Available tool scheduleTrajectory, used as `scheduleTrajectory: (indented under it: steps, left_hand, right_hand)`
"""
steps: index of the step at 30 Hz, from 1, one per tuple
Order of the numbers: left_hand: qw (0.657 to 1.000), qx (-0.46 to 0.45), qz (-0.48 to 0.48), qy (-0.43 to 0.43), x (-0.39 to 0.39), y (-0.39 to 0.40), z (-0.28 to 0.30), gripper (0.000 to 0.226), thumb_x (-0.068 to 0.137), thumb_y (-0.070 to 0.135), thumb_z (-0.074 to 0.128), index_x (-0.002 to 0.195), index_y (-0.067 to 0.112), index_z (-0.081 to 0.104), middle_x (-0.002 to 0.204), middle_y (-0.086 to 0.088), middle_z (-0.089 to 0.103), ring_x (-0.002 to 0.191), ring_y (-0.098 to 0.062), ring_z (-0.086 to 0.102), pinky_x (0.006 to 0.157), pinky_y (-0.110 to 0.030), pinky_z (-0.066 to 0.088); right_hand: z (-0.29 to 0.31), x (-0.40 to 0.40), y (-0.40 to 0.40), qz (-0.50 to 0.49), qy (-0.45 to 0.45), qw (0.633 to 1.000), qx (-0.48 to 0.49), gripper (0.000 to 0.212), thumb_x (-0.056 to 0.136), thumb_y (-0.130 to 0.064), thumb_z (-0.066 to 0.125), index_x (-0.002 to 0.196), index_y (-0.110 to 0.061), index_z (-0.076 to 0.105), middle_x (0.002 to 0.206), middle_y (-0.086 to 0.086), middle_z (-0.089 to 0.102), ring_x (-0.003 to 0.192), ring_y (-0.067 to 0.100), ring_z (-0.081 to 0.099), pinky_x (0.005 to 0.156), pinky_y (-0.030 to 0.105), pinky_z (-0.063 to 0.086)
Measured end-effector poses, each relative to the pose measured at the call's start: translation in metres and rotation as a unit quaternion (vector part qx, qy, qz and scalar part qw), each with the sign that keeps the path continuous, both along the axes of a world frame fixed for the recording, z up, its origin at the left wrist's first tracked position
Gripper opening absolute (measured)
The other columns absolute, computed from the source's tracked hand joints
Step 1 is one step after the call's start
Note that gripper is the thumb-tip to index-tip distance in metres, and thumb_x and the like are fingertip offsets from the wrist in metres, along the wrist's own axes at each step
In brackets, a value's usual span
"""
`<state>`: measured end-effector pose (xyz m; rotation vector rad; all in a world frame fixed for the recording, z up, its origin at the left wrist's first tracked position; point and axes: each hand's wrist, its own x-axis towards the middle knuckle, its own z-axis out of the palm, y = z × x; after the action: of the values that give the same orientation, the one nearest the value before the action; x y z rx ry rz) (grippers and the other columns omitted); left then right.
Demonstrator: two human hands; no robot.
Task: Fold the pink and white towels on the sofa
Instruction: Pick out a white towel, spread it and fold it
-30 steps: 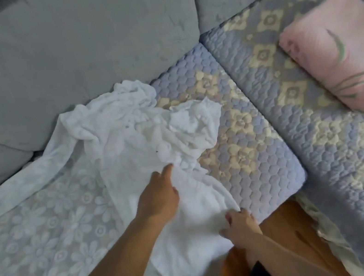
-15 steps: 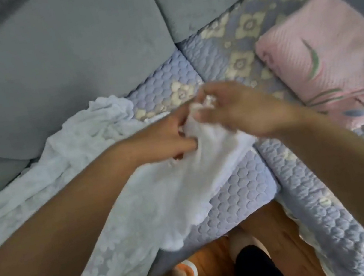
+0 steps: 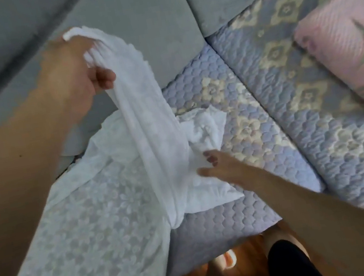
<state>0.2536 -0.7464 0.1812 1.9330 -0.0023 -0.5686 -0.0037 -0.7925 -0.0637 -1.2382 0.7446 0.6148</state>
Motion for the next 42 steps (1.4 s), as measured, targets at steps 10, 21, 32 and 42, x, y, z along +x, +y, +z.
scheduleTrajectory:
  steps: [10, 21, 32, 42]
  left_hand:
    - [0.988, -0.040, -0.079, 0.129, 0.011, 0.039, 0.024, 0.018, 0.097, 0.018, 0.054, 0.114, 0.013, 0.057, 0.105, -0.010, 0.059, 0.053, -0.015, 0.056, 0.057, -0.027, 0.049]
    - [0.992, -0.092, -0.033, 0.079, 0.037, 0.105, 0.086, 0.006, 0.108, 0.024, 0.044, 0.114, 0.024, 0.045, 0.112, -0.005, 0.058, 0.069, -0.021, 0.074, 0.076, -0.035, 0.062]
    - [0.982, -0.165, -0.046, 0.081, -0.003, -0.023, 0.067, 0.028, 0.098, 0.003, 0.049, 0.123, 0.010, 0.059, 0.104, -0.001, 0.062, 0.102, -0.014, 0.064, 0.100, -0.025, 0.052]
    - [0.984, 0.032, -0.070, -0.158, -0.015, -0.254, -0.013, 0.043, 0.092, 0.030, 0.055, 0.134, 0.020, 0.050, 0.127, 0.001, 0.055, 0.110, -0.020, 0.060, 0.090, -0.026, 0.049]
  right_hand:
    - [0.021, 0.000, 0.140, -0.184, -0.016, 0.960, -0.210, 0.061, 0.081, -0.046, 0.078, 0.131, -0.023, 0.051, 0.120, -0.009, 0.051, 0.116, 0.013, 0.053, 0.093, 0.024, 0.048]
    - [0.149, -0.094, 0.043, -0.409, 0.036, 0.858, -0.307, 0.022, 0.096, -0.034, 0.064, 0.090, -0.014, 0.065, 0.079, 0.006, 0.064, 0.065, 0.015, 0.055, 0.056, 0.029, 0.045]
    - [0.220, -0.194, -0.175, 0.133, 0.172, 0.847, -0.485, 0.013, 0.097, -0.021, 0.063, 0.084, -0.021, 0.064, 0.104, 0.002, 0.069, 0.089, 0.017, 0.058, 0.071, 0.029, 0.038]
    - [0.164, -0.167, -0.351, -0.482, 0.016, 0.789, -0.380, 0.035, 0.092, -0.024, 0.067, 0.062, -0.014, 0.051, 0.052, 0.001, 0.039, 0.033, 0.008, 0.034, 0.040, 0.019, 0.029]
